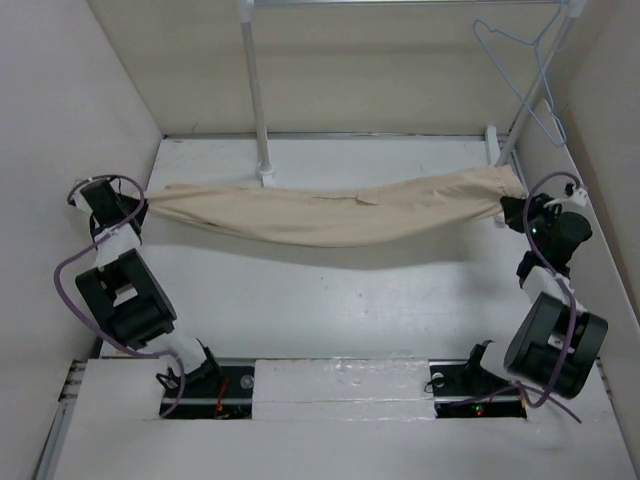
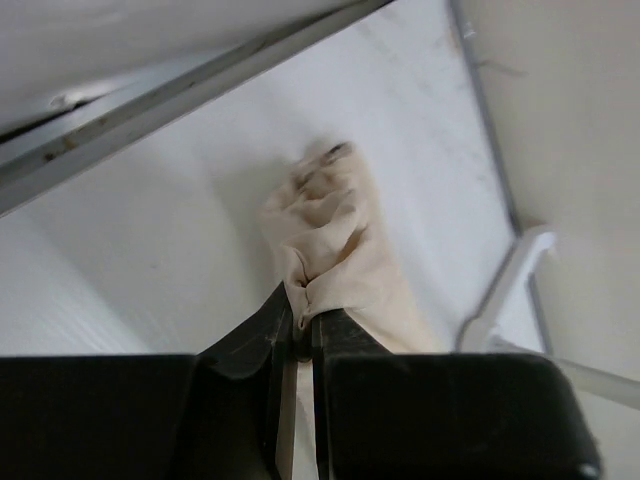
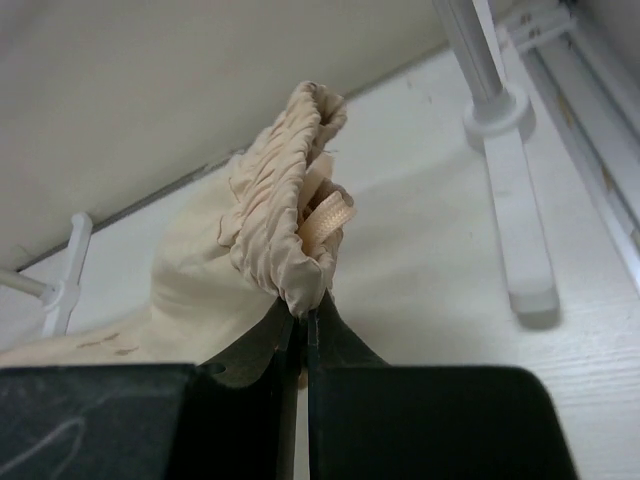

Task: Place the trousers on the hanger
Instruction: Fold the trousers at the center of the board.

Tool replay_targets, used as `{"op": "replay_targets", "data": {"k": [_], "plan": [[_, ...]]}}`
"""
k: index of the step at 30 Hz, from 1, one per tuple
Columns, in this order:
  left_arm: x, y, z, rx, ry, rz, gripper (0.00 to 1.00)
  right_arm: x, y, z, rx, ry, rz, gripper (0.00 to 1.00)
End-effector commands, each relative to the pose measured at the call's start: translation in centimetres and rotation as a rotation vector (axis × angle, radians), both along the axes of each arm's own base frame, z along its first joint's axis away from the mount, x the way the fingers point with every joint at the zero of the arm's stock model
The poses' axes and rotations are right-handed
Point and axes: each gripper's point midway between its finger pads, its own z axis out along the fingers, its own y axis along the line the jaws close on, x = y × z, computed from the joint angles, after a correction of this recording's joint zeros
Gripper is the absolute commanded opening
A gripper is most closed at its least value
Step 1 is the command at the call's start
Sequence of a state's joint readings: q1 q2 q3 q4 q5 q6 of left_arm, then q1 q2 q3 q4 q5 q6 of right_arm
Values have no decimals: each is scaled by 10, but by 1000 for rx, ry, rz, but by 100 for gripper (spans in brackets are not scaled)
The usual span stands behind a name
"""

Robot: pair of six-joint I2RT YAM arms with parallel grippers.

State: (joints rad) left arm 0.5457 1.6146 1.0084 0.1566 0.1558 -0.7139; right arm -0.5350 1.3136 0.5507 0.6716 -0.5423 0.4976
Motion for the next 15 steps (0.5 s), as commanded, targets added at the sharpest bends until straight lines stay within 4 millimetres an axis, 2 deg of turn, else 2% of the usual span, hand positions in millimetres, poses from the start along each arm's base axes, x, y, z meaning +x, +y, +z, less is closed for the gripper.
{"op": "replay_targets", "data": {"k": [1, 2, 3, 4, 5, 7, 8, 9, 10, 12, 15], "plan": [[9, 13, 85, 61, -172, 58, 0, -8, -9, 57, -153, -49, -55, 0], [10, 11, 94, 52, -181, 54, 0, -9, -10, 83, -202, -82, -59, 0], [12, 10, 108, 49, -200, 50, 0, -18, -6, 98, -217, -85, -60, 0], [14, 10, 135, 62, -233, 46, 0, -21, -5, 111, -229, -98, -64, 0], [14, 10, 148, 71, -247, 47, 0, -24, -4, 138, -257, -140, -72, 0], [12, 12, 187, 110, -277, 48, 0, -40, -8, 163, -276, -160, -98, 0], [11, 12, 195, 122, -275, 46, 0, -44, -7, 174, -291, -173, -94, 0], [11, 9, 200, 133, -281, 44, 0, -48, -5, 189, -300, -175, -94, 0], [10, 8, 196, 134, -286, 44, 0, -49, -5, 191, -302, -162, -90, 0], [11, 8, 186, 119, -276, 41, 0, -45, -2, 188, -284, -162, -66, 0], [9, 19, 172, 181, -213, 27, 0, -38, -11, 173, -255, -150, -64, 0]]}}
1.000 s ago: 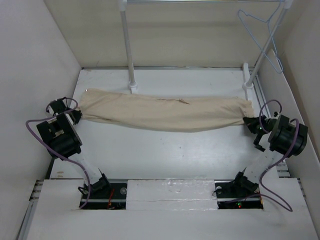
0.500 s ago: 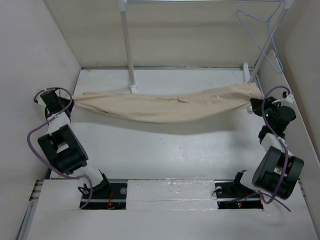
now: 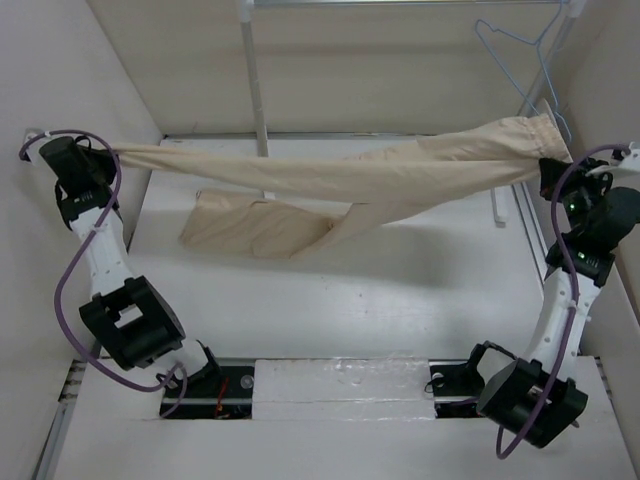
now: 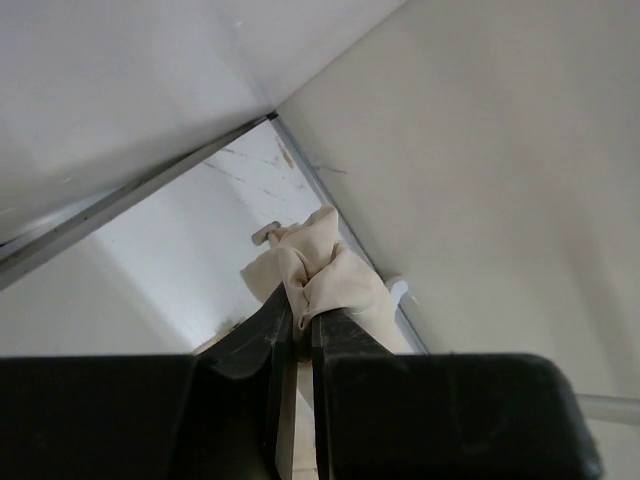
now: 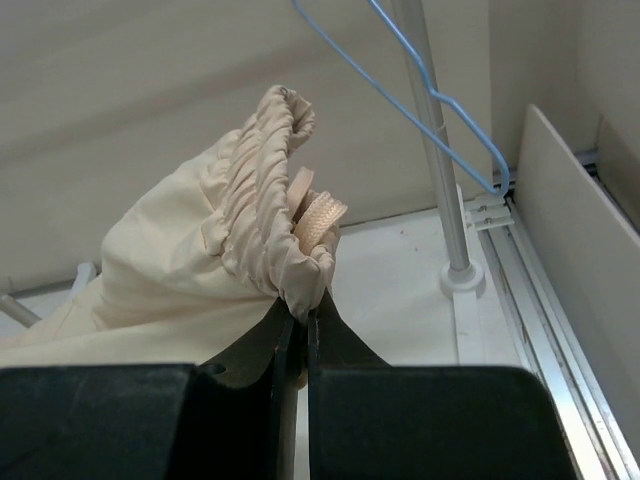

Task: Place the trousers on the hanger
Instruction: Fold the trousers at the center of the board.

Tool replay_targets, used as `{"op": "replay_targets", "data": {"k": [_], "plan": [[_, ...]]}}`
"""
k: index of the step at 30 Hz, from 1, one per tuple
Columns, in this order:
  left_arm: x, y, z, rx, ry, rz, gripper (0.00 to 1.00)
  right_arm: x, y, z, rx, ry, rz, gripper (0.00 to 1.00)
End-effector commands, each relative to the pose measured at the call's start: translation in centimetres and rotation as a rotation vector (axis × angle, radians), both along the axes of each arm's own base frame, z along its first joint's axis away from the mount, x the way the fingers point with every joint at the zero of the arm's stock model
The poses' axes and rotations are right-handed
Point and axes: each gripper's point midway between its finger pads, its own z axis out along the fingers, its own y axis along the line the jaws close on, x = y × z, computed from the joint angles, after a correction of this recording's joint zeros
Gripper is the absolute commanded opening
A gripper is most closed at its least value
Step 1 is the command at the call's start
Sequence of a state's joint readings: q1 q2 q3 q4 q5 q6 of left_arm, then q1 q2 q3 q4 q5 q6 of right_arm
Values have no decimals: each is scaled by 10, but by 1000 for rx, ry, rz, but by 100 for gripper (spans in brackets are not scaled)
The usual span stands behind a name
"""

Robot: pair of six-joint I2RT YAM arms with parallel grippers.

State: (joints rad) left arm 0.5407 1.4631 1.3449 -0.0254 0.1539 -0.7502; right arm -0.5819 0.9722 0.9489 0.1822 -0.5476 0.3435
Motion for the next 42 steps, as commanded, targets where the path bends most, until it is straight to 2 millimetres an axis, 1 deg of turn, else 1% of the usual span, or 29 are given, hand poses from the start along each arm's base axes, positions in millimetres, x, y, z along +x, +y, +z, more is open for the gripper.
{"op": "replay_targets", "data": {"k": [1, 2, 3, 4, 5, 6, 7, 8, 9, 11, 15, 16, 18, 19, 21, 22, 24, 25, 26, 27, 29, 30, 31, 32, 33, 35, 36, 40, 42], "plan": [[-5, 5, -29, 55, 92, 8, 0, 8, -16, -32, 51, 73, -22, 0], [0, -10, -43, 84, 123, -19, 0, 12, -19, -42, 73, 90, -31, 0], [0, -17, -57, 65, 145, -29, 0, 14, -21, -44, 67, 76, -33, 0], [-1, -25, -84, 31, 145, -55, 0, 15, -23, -61, 87, 102, -39, 0], [1, -35, -96, -9, 128, -98, 0, 16, -32, -73, 105, 124, -76, 0], [0, -44, -109, -108, 112, -158, 0, 15, -37, -82, 115, 137, -92, 0], [6, -57, -130, -155, 113, -238, 0, 14, -43, -94, 120, 144, -107, 0], [6, -62, -130, -163, 108, -263, 0, 14, -44, -101, 127, 154, -112, 0], [9, -67, -133, -134, 128, -293, 0, 11, -51, -107, 136, 162, -133, 0], [11, -70, -132, -85, 163, -290, 0, 9, -58, -110, 151, 164, -145, 0], [8, -88, -110, -104, 97, -342, 0, 10, -68, -110, 190, 149, -162, 0], [5, -97, -102, -107, 77, -361, 0, 8, -74, -112, 201, 147, -180, 0], [0, -104, -104, -91, 79, -353, 0, 5, -84, -115, 223, 144, -201, 0], [-8, -106, -112, -94, 85, -347, 0, 4, -90, -123, 243, 155, -208, 0], [-15, -113, -122, -110, 86, -361, 0, 1, -100, -127, 268, 141, -221, 0], [-25, -116, -141, -129, 135, -360, 0, 1, -100, -133, 282, 147, -222, 0], [-36, -114, -166, -88, 229, -326, 0, 4, -102, -144, 300, 163, -216, 0], [-56, -111, -197, -98, 340, -287, 0, 7, -102, -152, 325, 165, -207, 0], [-56, -111, -197, -98, 341, -287, 0, 7, -102, -152, 325, 165, -207, 0], [-66, -114, -208, -119, 373, -282, 0, 8, -103, -155, 327, 164, -208, 0], [-74, -120, -208, -160, 370, -290, 0, 11, -103, -158, 326, 154, -190, 0], [-78, -124, -203, -160, 358, -298, 17, 12, -103, -160, 330, 160, -187, 0], [-79, -129, -199, -154, 355, -311, 26, 13, -104, -157, 328, 159, -184, 0], [-80, -139, -197, -138, 361, -335, 32, 14, -105, -160, 332, 163, -183, 0], [-87, -150, -193, -113, 379, -357, 38, 15, -105, -161, 334, 165, -180, 0], [-93, -153, -194, -48, 421, -317, 43, 15, -105, -163, 334, 170, -177, 0], [-97, -165, -197, -43, 426, -324, 52, 15, -104, -162, 334, 167, -175, 0], [-108, -150, -209, -56, 466, -225, 55, 16, -100, -153, 319, 151, -165, 0], [-112, -152, -219, -87, 499, -233, 54, 15, -99, -150, 315, 147, -164, 0]]}}
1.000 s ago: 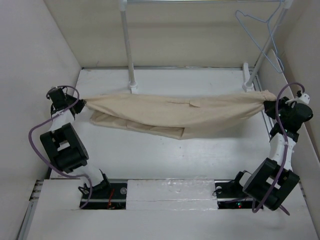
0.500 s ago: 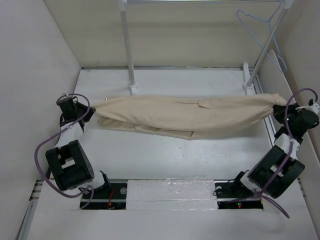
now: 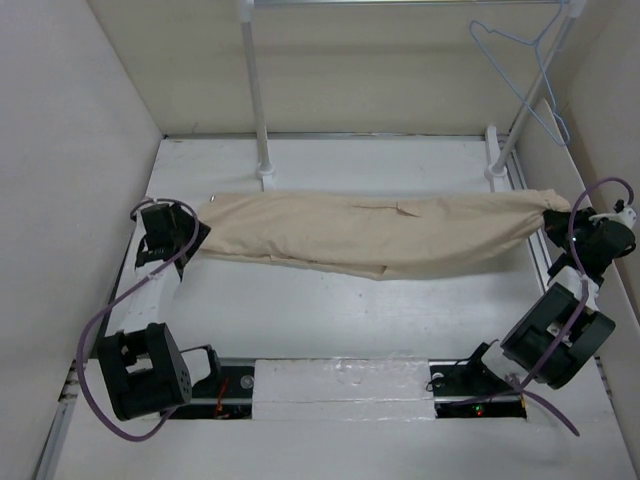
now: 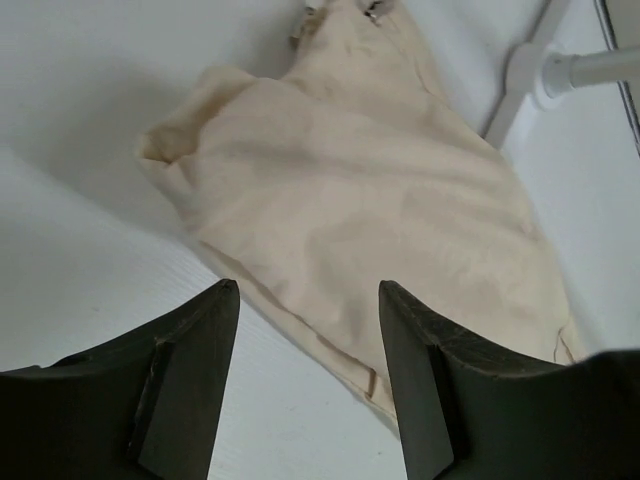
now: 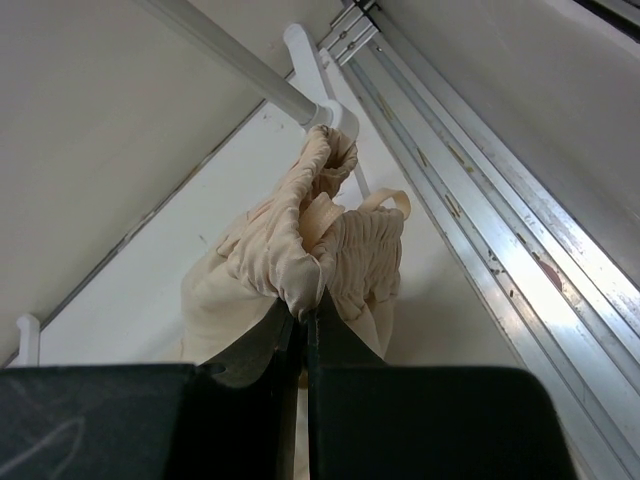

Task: Place the trousers on the hanger
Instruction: Fold the trousers at the center of the board.

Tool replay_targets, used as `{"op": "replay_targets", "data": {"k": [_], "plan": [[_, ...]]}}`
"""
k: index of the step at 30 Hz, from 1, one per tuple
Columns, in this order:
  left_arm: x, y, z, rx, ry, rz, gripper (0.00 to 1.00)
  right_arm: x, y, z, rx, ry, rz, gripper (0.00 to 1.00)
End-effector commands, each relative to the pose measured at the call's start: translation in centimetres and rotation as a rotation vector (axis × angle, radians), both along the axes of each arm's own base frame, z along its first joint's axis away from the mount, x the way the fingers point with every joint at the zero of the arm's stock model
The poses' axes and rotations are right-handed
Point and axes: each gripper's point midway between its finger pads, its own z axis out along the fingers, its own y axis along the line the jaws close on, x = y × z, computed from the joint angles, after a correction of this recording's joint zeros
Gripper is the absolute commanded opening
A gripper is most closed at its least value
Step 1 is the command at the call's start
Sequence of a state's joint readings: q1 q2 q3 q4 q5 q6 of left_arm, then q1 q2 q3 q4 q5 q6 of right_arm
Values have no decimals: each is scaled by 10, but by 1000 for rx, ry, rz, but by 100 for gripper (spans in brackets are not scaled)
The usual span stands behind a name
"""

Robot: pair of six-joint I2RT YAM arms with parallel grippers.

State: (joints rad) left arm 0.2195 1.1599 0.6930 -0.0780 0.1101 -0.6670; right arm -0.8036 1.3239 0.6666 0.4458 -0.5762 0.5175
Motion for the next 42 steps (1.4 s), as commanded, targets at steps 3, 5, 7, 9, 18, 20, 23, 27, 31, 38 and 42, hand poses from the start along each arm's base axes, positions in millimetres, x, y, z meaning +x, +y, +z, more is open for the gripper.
{"op": "replay_targets", "data": {"k": [3, 5, 7, 9, 18, 20, 23, 27, 31, 38, 42], "plan": [[-25, 8, -46, -36, 137, 92, 52, 6, 1, 47, -114, -115, 23, 0], [-27, 6, -54, -65, 138, 110, 52, 7, 3, 47, -113, -125, 36, 0], [-28, 2, -66, -97, 161, 114, 52, 7, 5, 48, -115, -136, 52, 0], [-27, -4, -75, -113, 187, 122, 53, 10, 9, 48, -112, -142, 69, 0], [-10, 19, -100, -108, 208, 265, 56, 9, 15, 57, -128, -177, 91, 0], [-6, 21, -105, -113, 210, 281, 56, 11, 19, 57, -135, -178, 102, 0], [0, 17, -111, -145, 206, 275, 51, 11, 19, 55, -132, -179, 108, 0], [11, 10, -116, -137, 204, 240, 21, 11, 23, 58, -120, -202, 119, 0], [11, 17, -115, -80, 201, 226, 3, 9, 26, 68, -133, -226, 128, 0], [44, 23, -72, -42, 81, 185, 0, 6, 33, 78, -162, -240, 151, 0], [71, 56, 7, 13, -96, 205, 0, 3, 36, 80, -177, -236, 153, 0]]}}
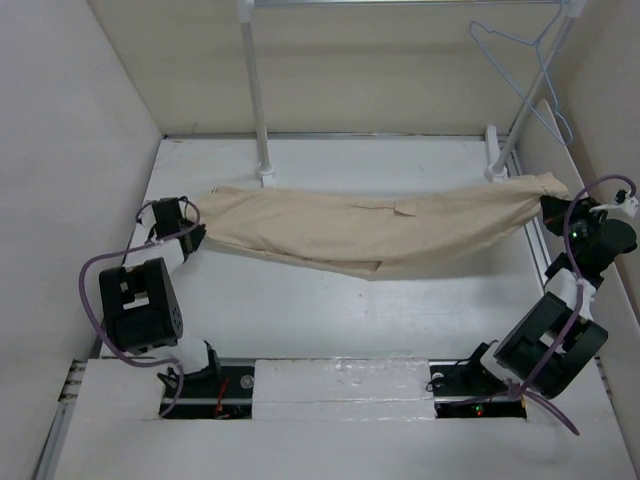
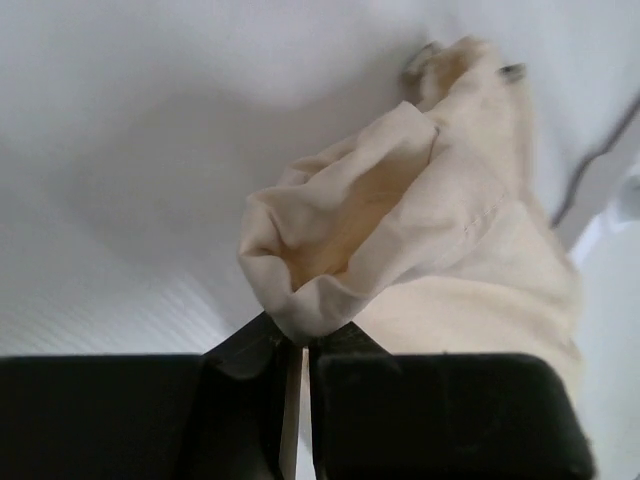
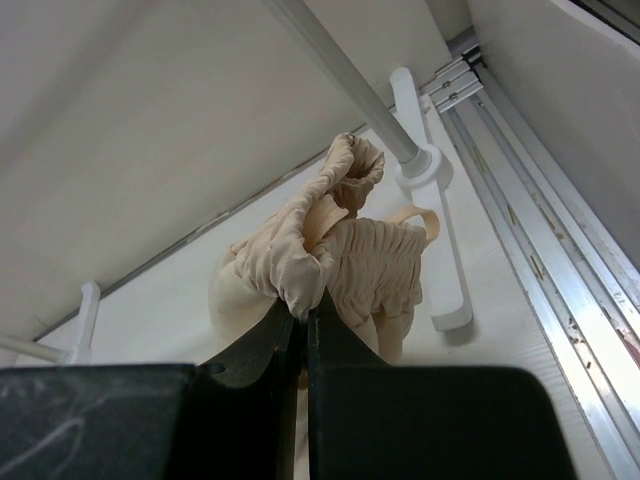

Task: Place the trousers on the hanger
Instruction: Fold the trousers at the center of the board.

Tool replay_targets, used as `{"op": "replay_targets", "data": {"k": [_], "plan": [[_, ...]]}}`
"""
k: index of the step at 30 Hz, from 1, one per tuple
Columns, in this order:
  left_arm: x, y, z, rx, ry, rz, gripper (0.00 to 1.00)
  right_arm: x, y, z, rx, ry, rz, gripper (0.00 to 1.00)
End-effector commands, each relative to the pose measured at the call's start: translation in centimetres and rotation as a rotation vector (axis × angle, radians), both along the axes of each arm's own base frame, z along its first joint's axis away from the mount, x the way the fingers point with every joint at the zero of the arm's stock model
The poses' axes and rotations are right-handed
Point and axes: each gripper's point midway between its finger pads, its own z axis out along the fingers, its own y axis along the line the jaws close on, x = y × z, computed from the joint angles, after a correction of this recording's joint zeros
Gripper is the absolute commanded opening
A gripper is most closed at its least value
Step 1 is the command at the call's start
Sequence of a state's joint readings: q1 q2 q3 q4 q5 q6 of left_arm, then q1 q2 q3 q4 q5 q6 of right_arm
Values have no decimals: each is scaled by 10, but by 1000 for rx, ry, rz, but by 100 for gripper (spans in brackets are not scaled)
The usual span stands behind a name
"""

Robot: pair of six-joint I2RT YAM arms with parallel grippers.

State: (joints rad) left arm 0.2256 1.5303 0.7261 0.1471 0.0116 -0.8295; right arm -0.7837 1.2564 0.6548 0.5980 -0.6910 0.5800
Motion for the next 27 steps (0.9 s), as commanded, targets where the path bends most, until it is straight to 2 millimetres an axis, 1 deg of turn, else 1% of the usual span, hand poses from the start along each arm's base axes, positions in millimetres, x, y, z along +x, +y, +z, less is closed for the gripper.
{"op": "replay_targets", "data": {"k": [1, 2, 3, 4, 5, 6, 7, 8, 9, 10, 11, 12, 14, 15, 16, 17, 18, 19, 20, 21, 22, 23, 24, 25, 26, 27], "plan": [[31, 38, 95, 125, -212, 28, 0, -4, 8, 32, -102, -84, 23, 0], [34, 46, 111, 159, -241, 33, 0, -2, 13, 33, -101, -81, 37, 0], [40, 55, 141, 194, -294, 48, 0, -2, 19, 35, -105, -83, 52, 0], [43, 61, 155, 225, -309, 69, 0, -3, 20, 40, -116, -87, 51, 0], [45, 70, 168, 239, -321, 85, 0, -4, 24, 43, -127, -80, 54, 0], [49, 77, 190, 244, -349, 99, 0, -6, 25, 46, -134, -76, 52, 0], [51, 81, 201, 230, -380, 93, 0, -8, 27, 50, -140, -77, 53, 0], [52, 89, 214, 232, -409, 108, 0, -10, 29, 58, -148, -85, 51, 0], [50, 105, 231, 227, -441, 134, 0, -10, 28, 63, -151, -89, 44, 0], [49, 110, 238, 220, -454, 129, 0, -10, 26, 67, -149, -90, 33, 0], [48, 118, 246, 222, -463, 136, 0, -9, 26, 79, -155, -101, 36, 0], [47, 133, 258, 238, -467, 147, 0, -3, 29, 81, -147, -101, 67, 0], [51, 138, 268, 263, -459, 145, 0, 9, 35, 92, -117, -128, 113, 0], [60, 142, 269, 257, -444, 136, 0, 21, 39, 111, -117, -169, 127, 0], [63, 139, 282, 252, -473, 125, 0, 25, 41, 106, -105, -158, 139, 0], [67, 139, 289, 245, -486, 119, 0, 29, 36, 109, -97, -155, 126, 0], [74, 146, 299, 241, -496, 119, 0, 34, 38, 126, -116, -179, 135, 0], [76, 149, 303, 231, -502, 115, 0, 39, 34, 125, -105, -173, 131, 0], [79, 149, 309, 228, -513, 114, 0, 41, 32, 131, -109, -190, 128, 0], [82, 150, 317, 235, -529, 112, 0, 42, 31, 133, -116, -203, 126, 0], [82, 151, 318, 239, -527, 115, 0, 44, 30, 128, -109, -208, 128, 0], [82, 152, 315, 244, -517, 112, 0, 41, 28, 132, -121, -249, 128, 0], [82, 151, 300, 232, -504, 110, 0, 43, 28, 123, -122, -245, 135, 0], [83, 146, 288, 206, -501, 94, 0, 43, 30, 97, -88, -204, 147, 0], [81, 144, 273, 187, -489, 100, 0, 43, 26, 74, -81, -170, 149, 0], [73, 139, 243, 165, -466, 106, 0, 40, 24, 52, -63, -142, 145, 0]]}}
